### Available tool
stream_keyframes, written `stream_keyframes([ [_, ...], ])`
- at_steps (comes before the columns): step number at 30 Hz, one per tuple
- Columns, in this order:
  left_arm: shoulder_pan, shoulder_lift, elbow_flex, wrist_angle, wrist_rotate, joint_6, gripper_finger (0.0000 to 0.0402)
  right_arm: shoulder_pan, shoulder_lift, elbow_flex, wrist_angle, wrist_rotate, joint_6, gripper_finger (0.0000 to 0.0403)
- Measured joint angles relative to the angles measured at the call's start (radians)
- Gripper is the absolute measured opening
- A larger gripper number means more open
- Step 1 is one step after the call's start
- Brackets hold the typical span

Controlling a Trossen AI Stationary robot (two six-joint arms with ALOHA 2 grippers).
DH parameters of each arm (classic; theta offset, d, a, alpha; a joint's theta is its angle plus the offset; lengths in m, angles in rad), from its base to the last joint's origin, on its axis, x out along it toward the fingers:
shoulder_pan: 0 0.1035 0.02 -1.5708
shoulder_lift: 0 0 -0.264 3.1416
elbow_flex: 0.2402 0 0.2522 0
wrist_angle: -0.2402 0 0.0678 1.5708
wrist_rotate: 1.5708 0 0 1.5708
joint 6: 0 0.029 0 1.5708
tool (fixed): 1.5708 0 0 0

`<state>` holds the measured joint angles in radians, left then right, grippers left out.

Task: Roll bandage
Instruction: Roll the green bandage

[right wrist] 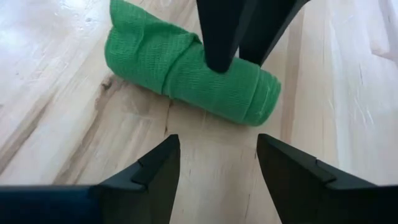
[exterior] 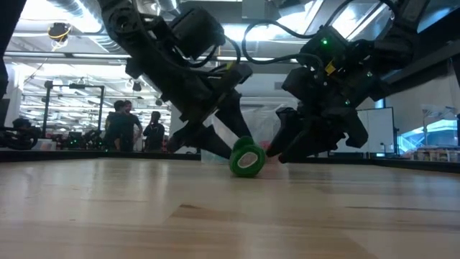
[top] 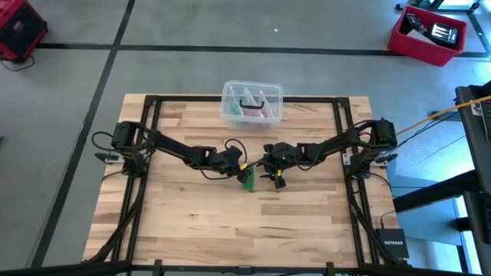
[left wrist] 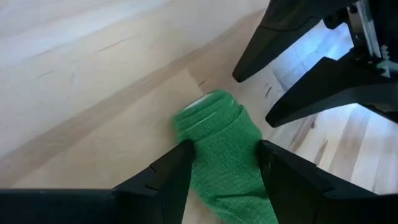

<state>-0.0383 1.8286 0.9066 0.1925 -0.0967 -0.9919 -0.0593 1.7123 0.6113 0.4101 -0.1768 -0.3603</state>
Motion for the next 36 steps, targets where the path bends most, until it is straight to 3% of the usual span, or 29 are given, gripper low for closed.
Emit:
stream_keyframes([
  [7,0.013,-0.053,-0.001,-0.015,0.014,0.073,0.0178,0.000,0.000,0.000,0.000,0.000,0.000,0.0215],
  [16,-0.013,-0.096,-0.002,-0.184,-0.013,0.083,0.0178,0.000,-0.075,0.000,0.007,-0.029,0.102,0.0215],
  [24,-0.036,-0.008,-0.002,-0.018,-0.034,0.061,0.0178,0.001,0.015,0.000,0.158,-0.071,0.106,0.0215],
  [36,-0.032,0.000,-0.002,0.068,-0.034,0.015,0.0178,0.001,0.034,0.000,0.130,-0.053,0.106,0.0215],
])
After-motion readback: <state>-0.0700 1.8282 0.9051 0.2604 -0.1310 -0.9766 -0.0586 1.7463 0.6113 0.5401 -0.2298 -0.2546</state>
